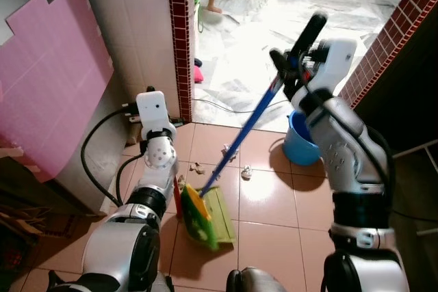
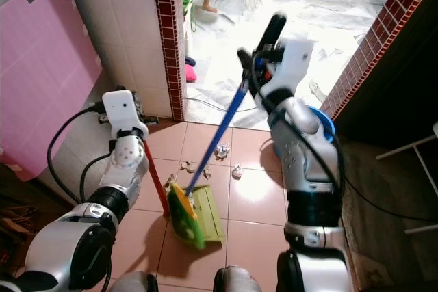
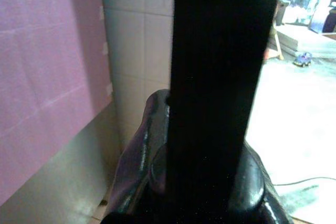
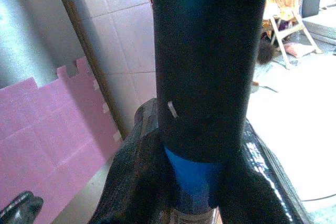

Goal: Sweep floor

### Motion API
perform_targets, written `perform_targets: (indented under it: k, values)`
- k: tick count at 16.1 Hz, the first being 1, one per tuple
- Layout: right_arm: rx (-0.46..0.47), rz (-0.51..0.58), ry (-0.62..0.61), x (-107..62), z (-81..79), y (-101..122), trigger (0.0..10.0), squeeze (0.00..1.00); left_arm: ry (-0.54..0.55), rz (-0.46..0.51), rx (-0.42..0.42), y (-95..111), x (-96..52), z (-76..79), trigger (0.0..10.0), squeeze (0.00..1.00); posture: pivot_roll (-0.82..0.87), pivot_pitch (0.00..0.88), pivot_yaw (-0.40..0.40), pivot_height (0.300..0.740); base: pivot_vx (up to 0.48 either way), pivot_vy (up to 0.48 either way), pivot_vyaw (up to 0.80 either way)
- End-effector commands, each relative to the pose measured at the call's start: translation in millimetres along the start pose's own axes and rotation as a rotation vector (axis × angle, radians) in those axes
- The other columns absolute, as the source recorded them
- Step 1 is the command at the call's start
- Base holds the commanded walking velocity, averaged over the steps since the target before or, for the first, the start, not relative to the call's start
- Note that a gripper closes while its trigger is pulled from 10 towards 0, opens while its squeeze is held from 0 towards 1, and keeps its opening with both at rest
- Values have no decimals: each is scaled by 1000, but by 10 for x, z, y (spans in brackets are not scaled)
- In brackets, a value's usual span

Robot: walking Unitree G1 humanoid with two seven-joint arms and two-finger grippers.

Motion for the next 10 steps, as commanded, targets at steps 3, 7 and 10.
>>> perform_targets:
  k: [3,7,10]
  values:
    - [-63,101,-22,37,110,226,10000,0,-46,1,-68,123,102,87,10000,0,-190,0,-51,740,0,0,0]
    - [-184,122,-81,53,305,278,10000,0,17,-5,-124,195,185,-45,10000,0,-177,0,-40,740,0,0,0]
    - [-297,146,-112,46,399,333,10000,0,-72,-8,-146,205,184,-11,10000,0,-172,0,-35,740,0,0,0]
Point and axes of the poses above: a point about 5 cm out from each wrist's last joint towards the gripper, its own x axis pointing out of the wrist towards the gripper, its own y axis along the axis of the wrist's last joint, z = x × y, the point moved 2 cm from there along x, pointing out of the wrist towards the gripper, and after that the axes turned 13 degrees about -x, right-handed, at the moved point
